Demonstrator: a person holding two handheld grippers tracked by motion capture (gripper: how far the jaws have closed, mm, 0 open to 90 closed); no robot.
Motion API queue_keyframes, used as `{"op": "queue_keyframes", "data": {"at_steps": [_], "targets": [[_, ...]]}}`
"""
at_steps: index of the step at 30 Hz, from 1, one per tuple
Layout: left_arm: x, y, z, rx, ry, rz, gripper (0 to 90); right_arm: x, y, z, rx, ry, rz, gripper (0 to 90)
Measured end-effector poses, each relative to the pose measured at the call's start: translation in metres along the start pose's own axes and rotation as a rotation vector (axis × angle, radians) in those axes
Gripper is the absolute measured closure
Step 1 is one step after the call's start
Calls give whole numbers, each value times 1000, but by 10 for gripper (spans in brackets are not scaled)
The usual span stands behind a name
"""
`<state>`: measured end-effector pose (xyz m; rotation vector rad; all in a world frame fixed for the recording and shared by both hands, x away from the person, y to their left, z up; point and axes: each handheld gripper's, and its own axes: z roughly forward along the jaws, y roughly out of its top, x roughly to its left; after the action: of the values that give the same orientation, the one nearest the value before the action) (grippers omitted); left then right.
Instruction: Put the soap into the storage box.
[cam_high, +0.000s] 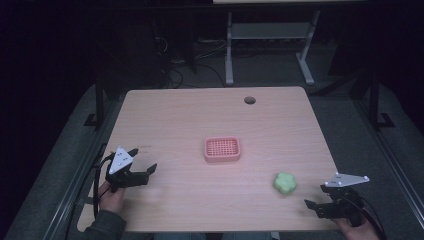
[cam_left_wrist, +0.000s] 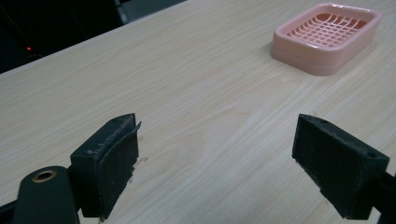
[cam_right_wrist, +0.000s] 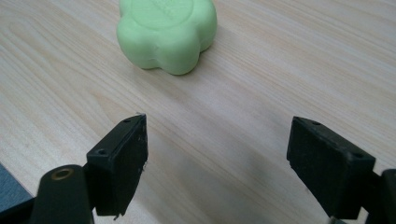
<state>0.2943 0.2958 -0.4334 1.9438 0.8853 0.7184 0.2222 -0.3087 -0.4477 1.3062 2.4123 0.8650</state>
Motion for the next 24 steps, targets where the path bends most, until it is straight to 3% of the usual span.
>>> {"op": "queue_keyframes", "data": {"at_steps": [5,9,16,18,21,24], "targets": [[-1,0,0,6,1,-3,141,0,0,0,-4,3,-12,201],[-3,0,1,6,-7,18,141,3,0,0,7,6,1,200],[-2,1,-1,-2,-11,16,141,8,7,5,25,19,-30,191],[-3,1,-1,-1,-6,17,141,9,11,6,34,11,-54,191],[-3,1,0,5,-7,16,141,11,18,6,42,23,-44,184],[-3,0,0,5,-9,16,141,13,28,9,68,17,-65,175]]}}
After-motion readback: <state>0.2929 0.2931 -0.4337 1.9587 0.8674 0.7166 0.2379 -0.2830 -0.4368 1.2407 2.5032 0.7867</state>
